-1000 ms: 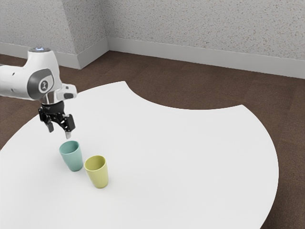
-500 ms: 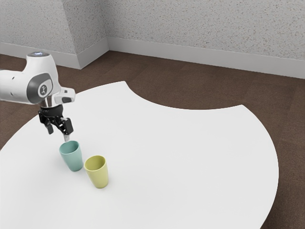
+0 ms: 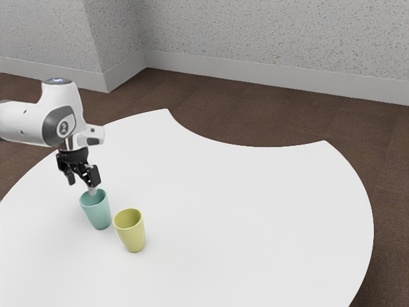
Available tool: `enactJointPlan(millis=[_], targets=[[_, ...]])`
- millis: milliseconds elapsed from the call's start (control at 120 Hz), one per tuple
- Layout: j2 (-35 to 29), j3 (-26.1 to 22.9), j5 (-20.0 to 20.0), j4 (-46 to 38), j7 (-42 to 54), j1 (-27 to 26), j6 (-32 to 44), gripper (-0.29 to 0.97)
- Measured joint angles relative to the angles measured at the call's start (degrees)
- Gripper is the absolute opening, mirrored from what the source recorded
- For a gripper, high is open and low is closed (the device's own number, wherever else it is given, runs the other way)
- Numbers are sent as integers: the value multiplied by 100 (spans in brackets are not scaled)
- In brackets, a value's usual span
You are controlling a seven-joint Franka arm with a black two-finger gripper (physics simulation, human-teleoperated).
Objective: Place the left cup onto the right cup
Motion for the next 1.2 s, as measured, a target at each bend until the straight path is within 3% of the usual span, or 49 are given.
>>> enactJointPlan(millis=[433, 1200], targets=[[203, 0, -8, 18, 64, -16, 150, 62], [258, -13, -17, 18, 87, -76, 198, 39]])
